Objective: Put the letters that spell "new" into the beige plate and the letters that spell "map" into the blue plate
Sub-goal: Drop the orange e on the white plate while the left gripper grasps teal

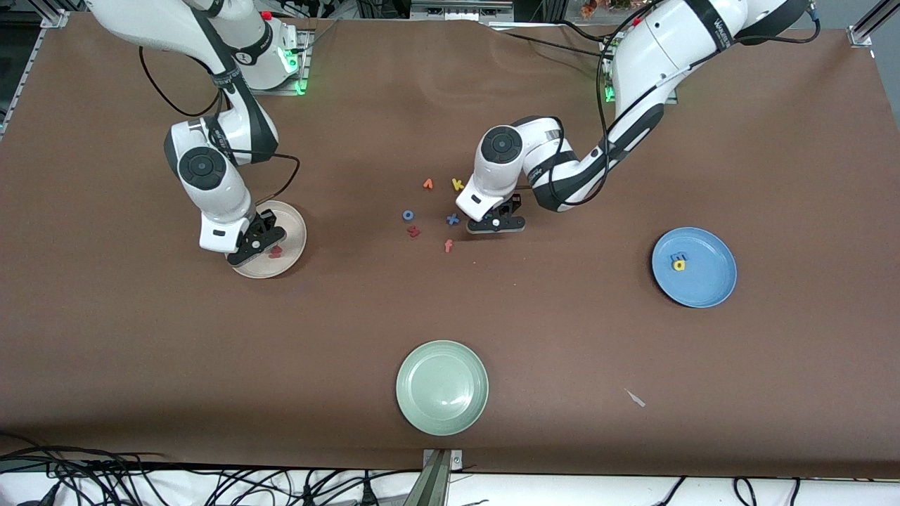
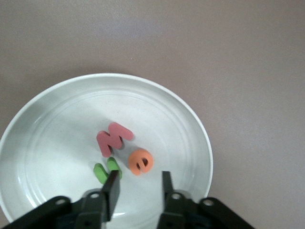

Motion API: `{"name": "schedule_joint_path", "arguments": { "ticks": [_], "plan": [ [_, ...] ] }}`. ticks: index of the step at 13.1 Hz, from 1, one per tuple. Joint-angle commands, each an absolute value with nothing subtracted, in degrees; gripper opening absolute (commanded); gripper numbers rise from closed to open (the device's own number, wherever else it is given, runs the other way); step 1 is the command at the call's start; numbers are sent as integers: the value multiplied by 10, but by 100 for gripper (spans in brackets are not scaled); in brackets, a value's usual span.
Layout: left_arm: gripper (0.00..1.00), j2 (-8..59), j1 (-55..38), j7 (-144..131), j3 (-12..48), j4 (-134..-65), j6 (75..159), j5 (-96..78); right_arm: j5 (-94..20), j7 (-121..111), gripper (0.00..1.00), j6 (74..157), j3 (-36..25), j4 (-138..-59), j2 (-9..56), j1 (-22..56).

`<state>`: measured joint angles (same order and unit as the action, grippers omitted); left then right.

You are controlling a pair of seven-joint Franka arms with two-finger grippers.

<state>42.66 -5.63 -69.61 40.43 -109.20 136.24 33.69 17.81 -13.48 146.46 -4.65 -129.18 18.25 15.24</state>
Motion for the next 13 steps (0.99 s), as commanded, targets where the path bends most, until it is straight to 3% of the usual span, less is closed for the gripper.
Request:
{"name": "schedule_joint_path", "arguments": {
  "ticks": [1,5,13],
  "plan": [
    [53,432,-65,-712,396,-1079,1356,358,165,-139,99,1461,-48,-1300,159,153],
    [51,432,-66,-709,388,-1079,1356,359,-10,-135,100,1377,-50,-1261,136,152],
    [34,435,-79,-715,381,-1078,1356,358,-21,-134,100,1087,-79,-1054,86,153]
  ]
}}
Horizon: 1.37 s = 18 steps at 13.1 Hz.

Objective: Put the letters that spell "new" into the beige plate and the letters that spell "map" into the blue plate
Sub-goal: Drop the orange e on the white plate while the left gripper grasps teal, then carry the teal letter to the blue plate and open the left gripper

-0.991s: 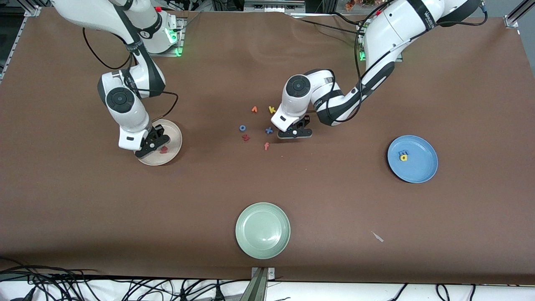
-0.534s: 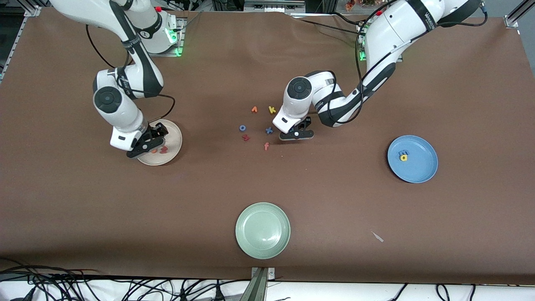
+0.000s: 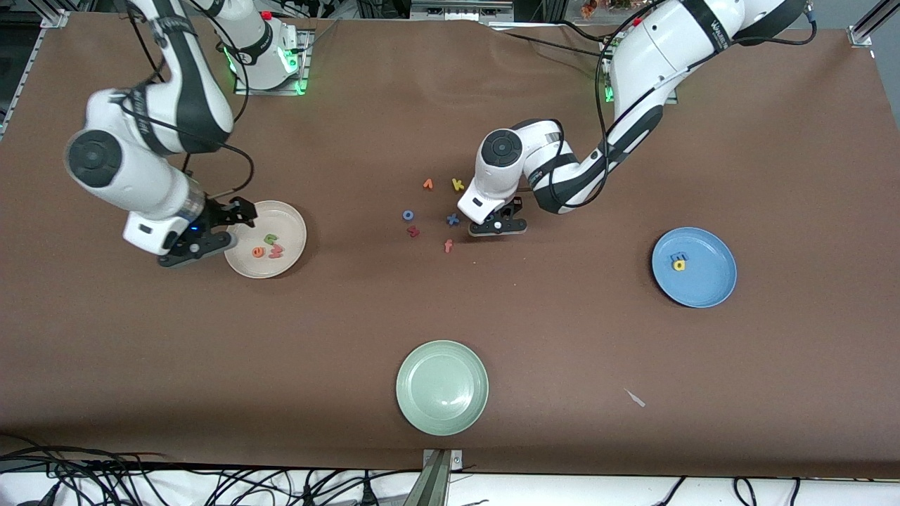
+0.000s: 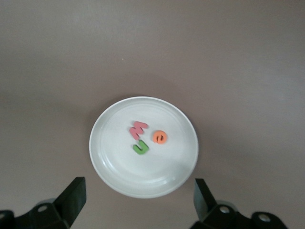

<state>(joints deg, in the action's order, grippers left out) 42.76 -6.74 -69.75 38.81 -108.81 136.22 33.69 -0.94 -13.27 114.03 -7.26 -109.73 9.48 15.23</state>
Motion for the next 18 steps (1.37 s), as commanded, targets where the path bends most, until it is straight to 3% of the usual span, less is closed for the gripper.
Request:
{"name": "schedule_joint_path", "arguments": {
  "ticks": [1,4,7,10,18],
  "plan": [
    [31,435,-82,-715,381,-1079,1355,358,-21,-134,100,1067,-84,-1046,71,153],
    [24,435,-81,-719,381,-1078,1355,358,-20,-132,100,1019,-85,-1035,19,153],
    [17,428,-69,-716,381,-1066,1331,346,-16,-131,100,937,-91,-971,11,153],
    [13,428,-63,-684,381,-1003,1242,294,-14,-124,100,897,-85,-935,11,138],
    [13,420,63,-427,386,-897,1033,229,-2,-106,100,880,-63,-916,13,128]
  ]
}}
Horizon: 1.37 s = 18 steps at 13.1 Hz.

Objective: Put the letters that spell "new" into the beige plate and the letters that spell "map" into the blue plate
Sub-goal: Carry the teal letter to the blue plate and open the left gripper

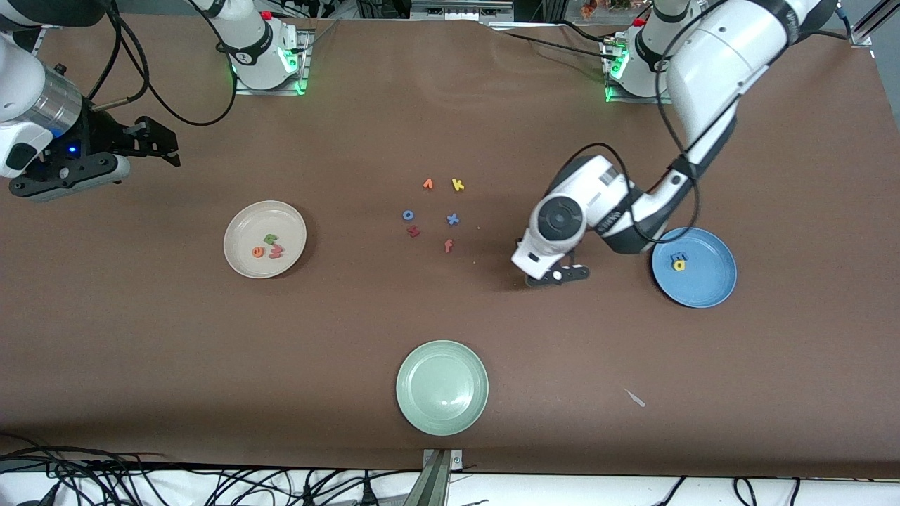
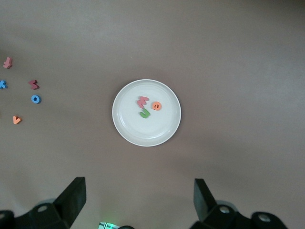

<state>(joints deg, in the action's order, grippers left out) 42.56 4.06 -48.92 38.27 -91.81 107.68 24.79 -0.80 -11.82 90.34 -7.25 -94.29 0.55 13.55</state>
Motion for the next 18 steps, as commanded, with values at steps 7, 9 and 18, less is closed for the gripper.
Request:
{"name": "schedule_joint_path", "arguments": {
  "ticks": [7,9,18],
  "plan": [
    [14,412,183,-172,380,-885,904,276,44,-97,100,857,-62,-869,18,131],
    [15,416,206,-114,378,-886,899,309,40,-96,100,857,-65,-853,18,126],
    [100,418,223,10,324,-885,899,343,30,-91,100,857,-68,-861,32,123]
  ]
}}
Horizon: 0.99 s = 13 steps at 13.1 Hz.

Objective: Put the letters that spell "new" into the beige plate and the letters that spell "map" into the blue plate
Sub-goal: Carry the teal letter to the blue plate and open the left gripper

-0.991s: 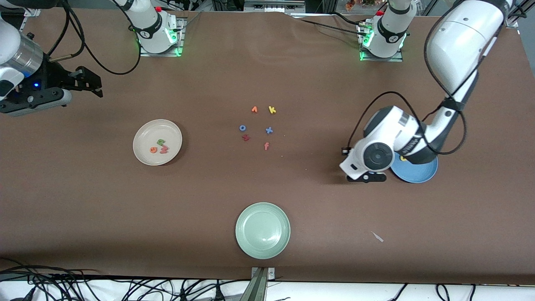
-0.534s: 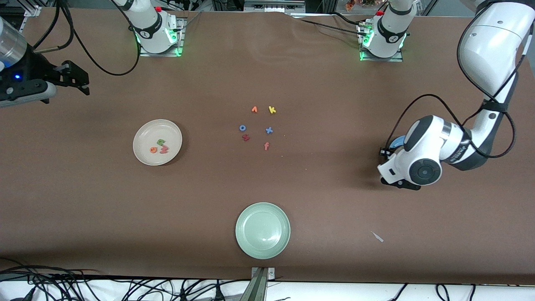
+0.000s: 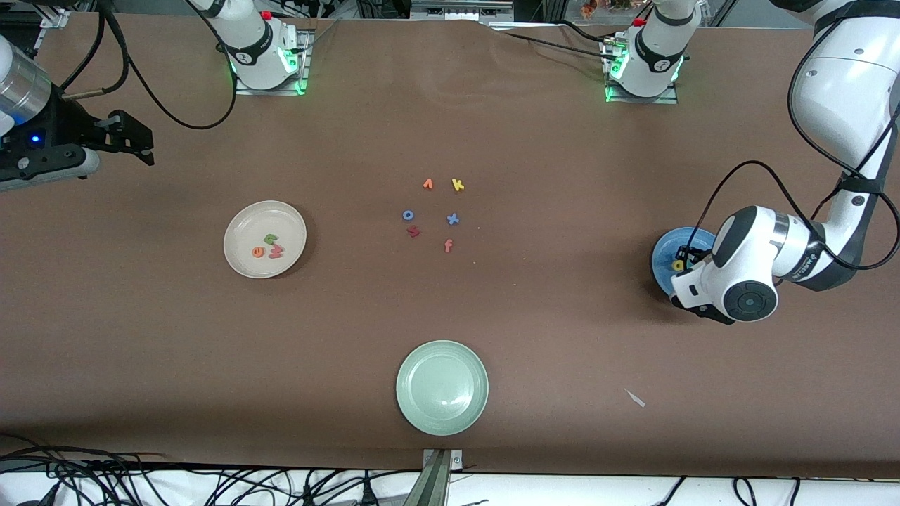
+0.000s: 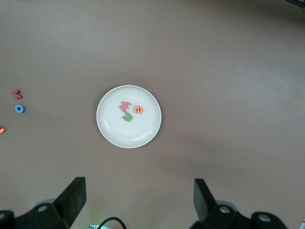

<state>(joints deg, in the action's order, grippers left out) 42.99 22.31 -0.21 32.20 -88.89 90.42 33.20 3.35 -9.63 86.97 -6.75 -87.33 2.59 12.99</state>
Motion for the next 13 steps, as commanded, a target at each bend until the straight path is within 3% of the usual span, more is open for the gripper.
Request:
{"name": "schedule_joint_path", "arguments": {
  "ticks": [1,8,13],
  "plan": [
    [100,411,224,9,324,-880,898,340,26,-91,100,856,-73,-861,35,122],
    [100,406,225,9,325,-774,779,316,-32,-36,100,856,-76,-868,37,115],
    [100,370,234,5,315,-763,756,259,-30,-46,100,857,-76,-867,42,114]
  ]
}}
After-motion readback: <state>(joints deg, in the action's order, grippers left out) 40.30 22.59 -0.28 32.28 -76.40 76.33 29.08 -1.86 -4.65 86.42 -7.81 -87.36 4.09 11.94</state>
